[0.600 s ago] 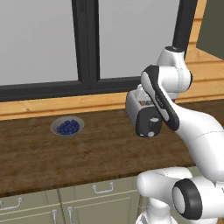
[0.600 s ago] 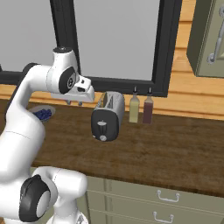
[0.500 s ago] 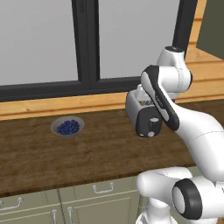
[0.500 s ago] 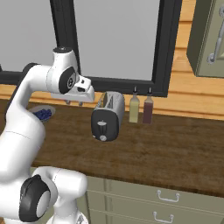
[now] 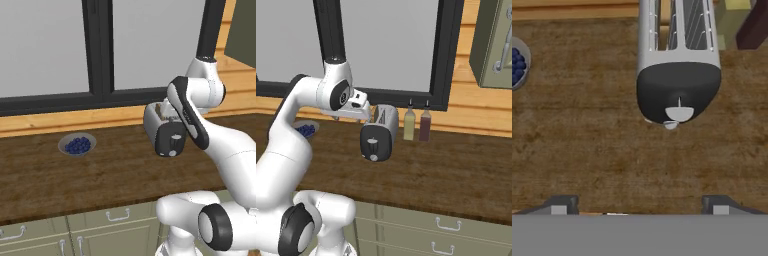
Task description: Start the toaster. Once the lever pops up, take the bread to the plate on the dining counter.
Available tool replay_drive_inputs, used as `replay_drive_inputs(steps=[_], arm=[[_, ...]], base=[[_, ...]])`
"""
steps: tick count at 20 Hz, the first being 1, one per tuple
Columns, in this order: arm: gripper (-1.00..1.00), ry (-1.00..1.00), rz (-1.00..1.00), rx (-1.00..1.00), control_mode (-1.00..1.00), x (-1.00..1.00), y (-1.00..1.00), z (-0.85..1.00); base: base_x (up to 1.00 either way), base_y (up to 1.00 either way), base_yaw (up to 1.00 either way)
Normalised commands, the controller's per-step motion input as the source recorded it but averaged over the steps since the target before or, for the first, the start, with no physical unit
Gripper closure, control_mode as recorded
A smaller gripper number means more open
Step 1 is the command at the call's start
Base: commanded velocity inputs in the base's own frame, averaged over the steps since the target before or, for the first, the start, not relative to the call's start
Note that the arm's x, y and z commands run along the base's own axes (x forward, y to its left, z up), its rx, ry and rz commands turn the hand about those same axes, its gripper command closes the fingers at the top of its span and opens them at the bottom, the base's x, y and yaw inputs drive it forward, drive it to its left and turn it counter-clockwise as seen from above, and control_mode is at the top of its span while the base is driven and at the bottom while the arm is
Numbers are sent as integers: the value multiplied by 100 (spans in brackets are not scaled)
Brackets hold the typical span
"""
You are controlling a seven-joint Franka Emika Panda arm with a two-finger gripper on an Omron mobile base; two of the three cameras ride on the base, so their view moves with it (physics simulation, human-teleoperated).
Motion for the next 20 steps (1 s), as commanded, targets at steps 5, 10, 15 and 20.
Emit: replay_drive_inputs(steps=[5,10,15,20], arm=[[100,0,0,0,-100,0,-26,-18],[100,0,0,0,-100,0,-28,-19],[100,0,0,0,-100,0,-23,-29],[100,0,0,0,-100,10,-3,-33]], base=[[0,0,0],[0,0,0],[0,0,0],[0,0,0]])
